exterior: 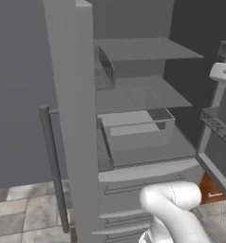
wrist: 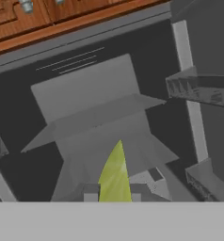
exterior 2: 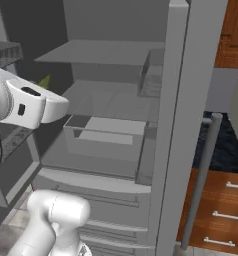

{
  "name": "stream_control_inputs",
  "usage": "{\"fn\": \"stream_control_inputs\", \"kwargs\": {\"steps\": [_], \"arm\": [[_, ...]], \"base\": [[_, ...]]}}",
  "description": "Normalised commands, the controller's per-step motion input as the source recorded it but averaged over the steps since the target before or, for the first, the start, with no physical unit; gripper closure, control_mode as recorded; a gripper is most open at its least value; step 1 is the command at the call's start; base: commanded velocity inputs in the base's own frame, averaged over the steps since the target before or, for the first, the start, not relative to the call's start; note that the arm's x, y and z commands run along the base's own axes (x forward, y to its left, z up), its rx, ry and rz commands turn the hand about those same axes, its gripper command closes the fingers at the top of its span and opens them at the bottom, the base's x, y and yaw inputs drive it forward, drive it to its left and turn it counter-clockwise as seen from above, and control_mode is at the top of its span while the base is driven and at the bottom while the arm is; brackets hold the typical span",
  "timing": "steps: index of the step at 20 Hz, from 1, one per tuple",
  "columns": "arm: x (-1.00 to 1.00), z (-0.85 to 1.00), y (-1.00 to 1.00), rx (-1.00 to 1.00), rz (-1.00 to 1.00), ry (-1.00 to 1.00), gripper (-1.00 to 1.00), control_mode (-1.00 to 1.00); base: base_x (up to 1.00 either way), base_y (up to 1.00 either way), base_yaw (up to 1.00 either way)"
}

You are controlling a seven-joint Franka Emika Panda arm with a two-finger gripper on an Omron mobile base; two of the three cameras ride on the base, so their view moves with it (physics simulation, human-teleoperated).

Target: There is a bowl on the dining counter. Grab a lemon wedge from the fridge and place it in the bowl. Then get the liquor bottle and glass cup from the cabinet and place them next to the bowl.

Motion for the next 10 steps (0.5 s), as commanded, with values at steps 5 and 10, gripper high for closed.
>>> {"fn": "stream_control_inputs", "kwargs": {"steps": [5,10], "arm": [[0.00,0.00,0.00,0.00,0.00,0.00,1.00,1.00],[0.00,0.00,0.00,0.00,0.00,0.00,1.00,1.00]], "base": [[-0.86,0.05,-0.11],[-0.76,0.25,-0.23]]}}
